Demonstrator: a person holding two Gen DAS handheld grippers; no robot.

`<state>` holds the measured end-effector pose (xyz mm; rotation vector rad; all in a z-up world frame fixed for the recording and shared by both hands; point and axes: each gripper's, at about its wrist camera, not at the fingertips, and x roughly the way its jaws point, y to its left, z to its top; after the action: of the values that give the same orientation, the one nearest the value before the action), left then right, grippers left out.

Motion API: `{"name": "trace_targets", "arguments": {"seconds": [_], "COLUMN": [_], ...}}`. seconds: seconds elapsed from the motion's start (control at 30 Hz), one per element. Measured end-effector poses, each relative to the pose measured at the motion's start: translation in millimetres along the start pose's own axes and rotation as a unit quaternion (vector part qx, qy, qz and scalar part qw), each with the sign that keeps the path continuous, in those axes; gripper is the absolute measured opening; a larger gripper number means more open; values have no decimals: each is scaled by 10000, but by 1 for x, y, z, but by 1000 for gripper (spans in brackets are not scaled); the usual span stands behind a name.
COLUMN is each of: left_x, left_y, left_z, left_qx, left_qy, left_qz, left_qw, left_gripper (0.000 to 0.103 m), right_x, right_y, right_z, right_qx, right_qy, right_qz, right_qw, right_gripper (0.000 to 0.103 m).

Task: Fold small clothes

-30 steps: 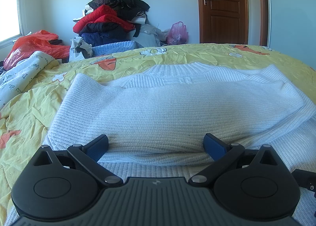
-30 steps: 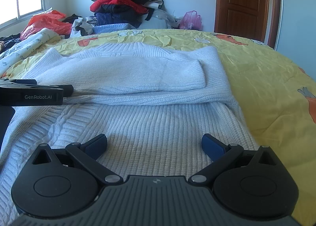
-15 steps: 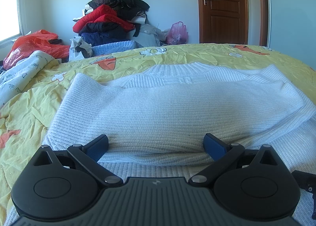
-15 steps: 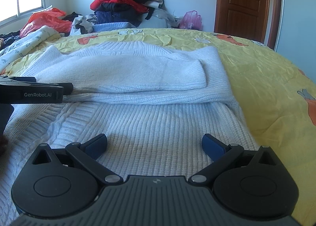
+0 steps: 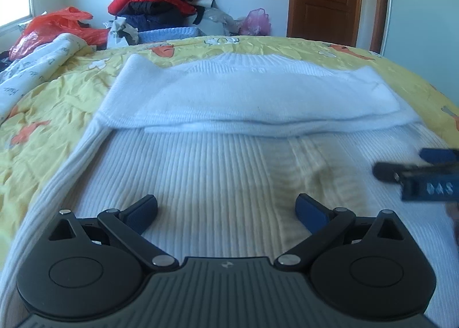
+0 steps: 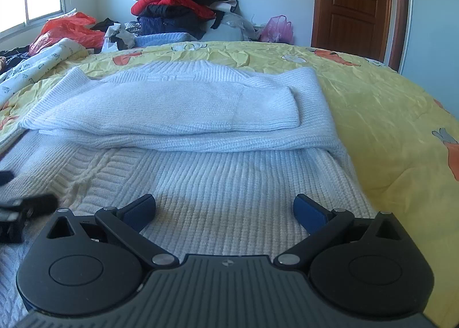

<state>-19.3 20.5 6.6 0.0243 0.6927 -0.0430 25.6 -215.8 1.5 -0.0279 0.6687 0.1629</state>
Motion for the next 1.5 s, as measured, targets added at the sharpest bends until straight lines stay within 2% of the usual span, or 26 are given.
{"name": "trace_targets", "arguments": {"seconds": [0.2,0.47,0.67,0.8,1.23,1.5], "left_x": [-2,-4,-18,-32,-34,-49], "left_y": [0,-1,-7,-7,-5,-8], "left_z": [-3,-5,-14,-27,-29,-40], "left_qx": [-49,-73,-130,-229,-164,-101], "left_qy": [-90,-123,-14,-86,-31,-13], "left_qz": [3,-7,178,125,27,17], "left_qw": [9999,9999,9998,9996,9999,9999], "left_gripper": [103,103,103,103,103,103], "right_x": [-6,-50,-49,-50,-50,-81], "right_y": [-1,4,5,6,6,5], "right_z": [-4,-40,-39,-40,-40,-62], "right_qx": [45,75,33,35,39,-89], "right_qy": [40,7,32,17,20,14], "right_qz": [-22,-143,-143,-146,-146,70], "right_qw": [10000,9999,9999,9999,9999,9999], "right_gripper": [101,101,103,103,102,101]}}
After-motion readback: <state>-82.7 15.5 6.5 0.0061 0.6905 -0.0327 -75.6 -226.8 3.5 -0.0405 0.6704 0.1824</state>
